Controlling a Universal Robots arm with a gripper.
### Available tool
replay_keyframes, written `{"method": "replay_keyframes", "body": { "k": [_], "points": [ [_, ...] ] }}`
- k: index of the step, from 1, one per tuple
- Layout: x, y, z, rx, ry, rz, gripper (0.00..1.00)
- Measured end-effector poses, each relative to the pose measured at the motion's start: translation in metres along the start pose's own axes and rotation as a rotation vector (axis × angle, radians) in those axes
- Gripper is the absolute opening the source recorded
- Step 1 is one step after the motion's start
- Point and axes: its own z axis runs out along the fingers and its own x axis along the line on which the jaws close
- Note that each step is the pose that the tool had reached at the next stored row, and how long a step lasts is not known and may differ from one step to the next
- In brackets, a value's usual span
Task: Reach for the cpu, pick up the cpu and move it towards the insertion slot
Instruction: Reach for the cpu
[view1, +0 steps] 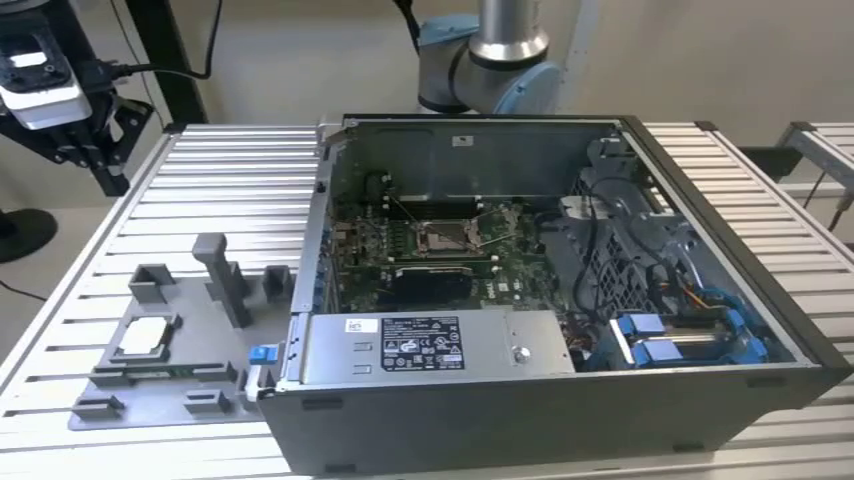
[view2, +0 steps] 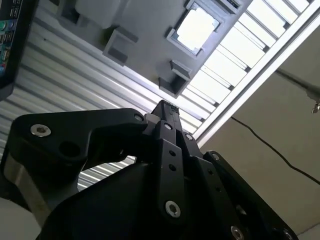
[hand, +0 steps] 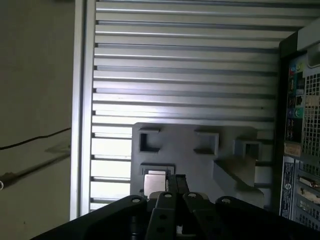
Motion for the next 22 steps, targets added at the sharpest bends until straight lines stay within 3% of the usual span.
{"method": "replay_keyframes", "body": {
  "k": [8,16,22],
  "points": [
    [0.0028,-0.0188,0.0001,0.0,-0.0001,0.0,0.0],
    [0.0096,-0.0287,0.0013,0.0,0.0,0.0,0.0],
    [0.0098,-0.029,0.0013,0.0,0.0001,0.0,0.0]
  ]
}}
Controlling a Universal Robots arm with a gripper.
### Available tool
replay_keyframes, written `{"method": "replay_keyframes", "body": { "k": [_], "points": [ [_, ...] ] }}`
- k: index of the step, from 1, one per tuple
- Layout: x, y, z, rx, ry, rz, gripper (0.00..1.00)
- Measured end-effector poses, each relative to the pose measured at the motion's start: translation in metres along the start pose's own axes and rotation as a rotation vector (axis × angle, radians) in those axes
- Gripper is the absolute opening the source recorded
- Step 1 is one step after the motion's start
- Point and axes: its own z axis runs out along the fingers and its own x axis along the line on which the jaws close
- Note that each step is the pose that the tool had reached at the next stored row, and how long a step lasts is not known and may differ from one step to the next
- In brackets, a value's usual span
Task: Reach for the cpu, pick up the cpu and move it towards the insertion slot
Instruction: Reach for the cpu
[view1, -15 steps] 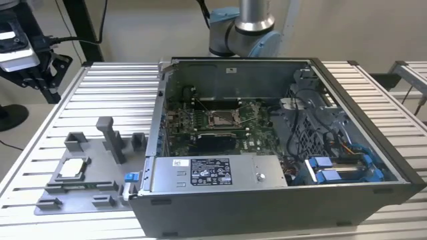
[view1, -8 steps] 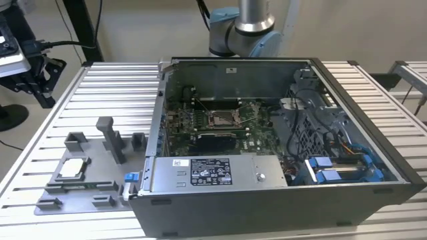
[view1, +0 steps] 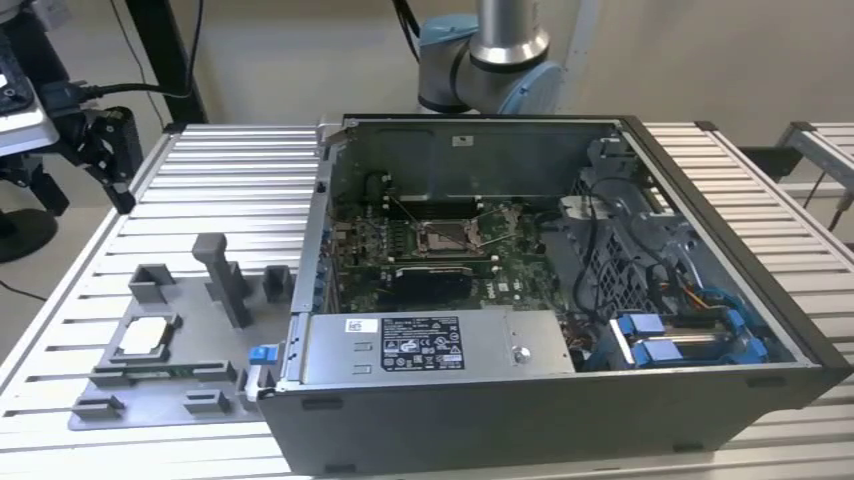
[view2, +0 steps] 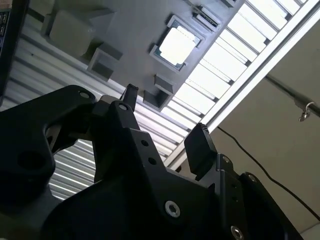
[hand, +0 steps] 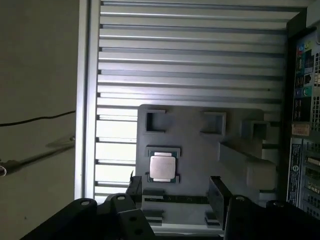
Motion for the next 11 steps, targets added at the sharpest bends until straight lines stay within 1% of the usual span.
{"method": "replay_keyframes", "body": {
  "k": [10,11],
  "points": [
    [0.0,-0.0001,0.0,0.0,0.0,0.0,0.0],
    [0.0,-0.0001,0.0,0.0,0.0,0.0,1.0]
  ]
}}
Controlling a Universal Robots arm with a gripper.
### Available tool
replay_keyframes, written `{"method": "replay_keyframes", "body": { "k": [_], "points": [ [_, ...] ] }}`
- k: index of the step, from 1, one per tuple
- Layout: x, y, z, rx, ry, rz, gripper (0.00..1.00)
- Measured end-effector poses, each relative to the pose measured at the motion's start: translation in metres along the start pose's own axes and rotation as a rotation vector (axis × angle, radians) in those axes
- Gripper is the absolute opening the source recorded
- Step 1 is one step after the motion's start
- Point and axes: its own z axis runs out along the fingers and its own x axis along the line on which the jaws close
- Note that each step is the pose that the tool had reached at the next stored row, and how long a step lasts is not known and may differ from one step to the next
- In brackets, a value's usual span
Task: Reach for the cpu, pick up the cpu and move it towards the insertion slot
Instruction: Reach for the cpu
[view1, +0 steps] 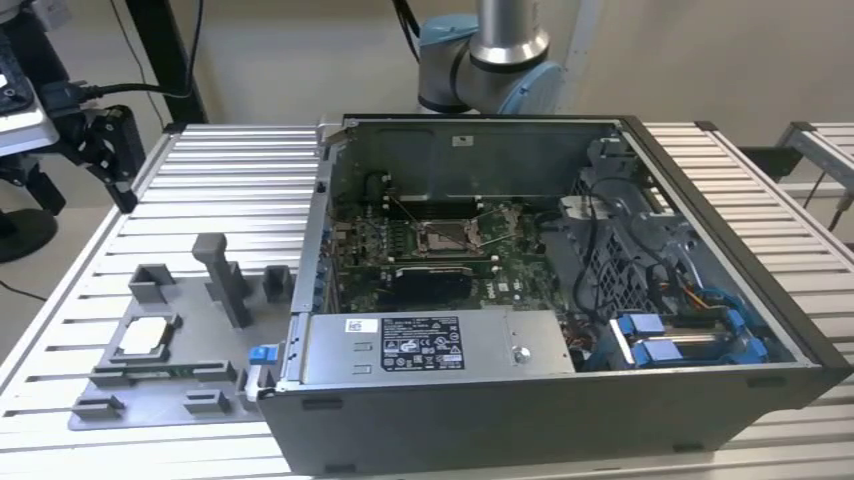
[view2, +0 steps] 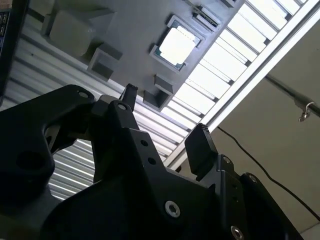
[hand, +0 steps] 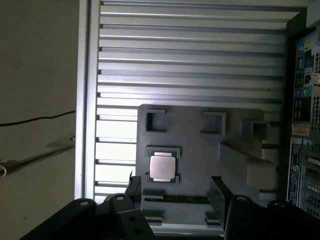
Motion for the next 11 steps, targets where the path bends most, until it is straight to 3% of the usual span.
{"method": "replay_keyframes", "body": {
  "k": [11],
  "points": [
    [0.0,-0.0001,0.0005,0.0,-0.001,0.0,1.0]
  ]
}}
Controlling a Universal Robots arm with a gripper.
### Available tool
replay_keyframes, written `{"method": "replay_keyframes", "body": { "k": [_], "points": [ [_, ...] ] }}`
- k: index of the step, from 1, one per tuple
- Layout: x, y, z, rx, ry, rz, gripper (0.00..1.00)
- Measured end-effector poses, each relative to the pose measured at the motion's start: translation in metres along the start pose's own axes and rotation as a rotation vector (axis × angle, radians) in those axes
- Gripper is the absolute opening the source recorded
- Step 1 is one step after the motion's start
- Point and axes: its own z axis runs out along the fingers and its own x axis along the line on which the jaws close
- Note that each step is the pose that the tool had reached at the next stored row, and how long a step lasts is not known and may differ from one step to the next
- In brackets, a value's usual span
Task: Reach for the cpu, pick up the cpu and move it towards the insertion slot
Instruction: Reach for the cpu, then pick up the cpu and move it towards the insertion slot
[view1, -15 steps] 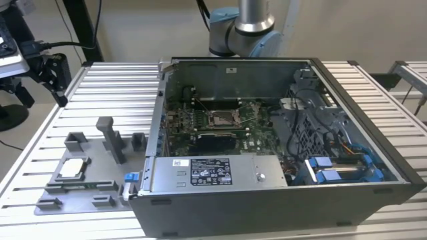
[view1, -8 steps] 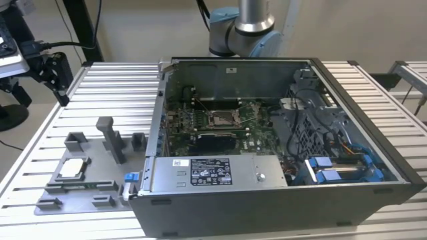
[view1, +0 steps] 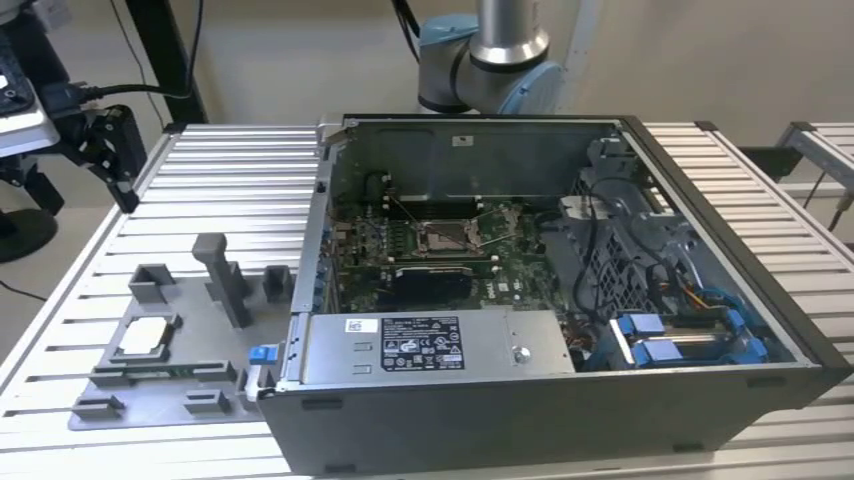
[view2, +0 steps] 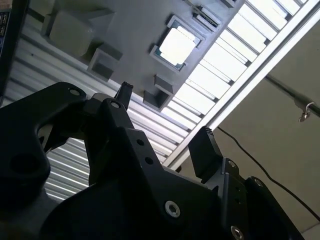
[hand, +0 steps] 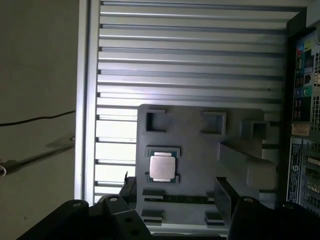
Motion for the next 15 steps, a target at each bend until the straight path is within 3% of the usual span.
{"method": "replay_keyframes", "body": {
  "k": [15],
  "points": [
    [0.0,-0.0004,0.0101,0.0,-0.0001,0.0,1.0]
  ]
}}
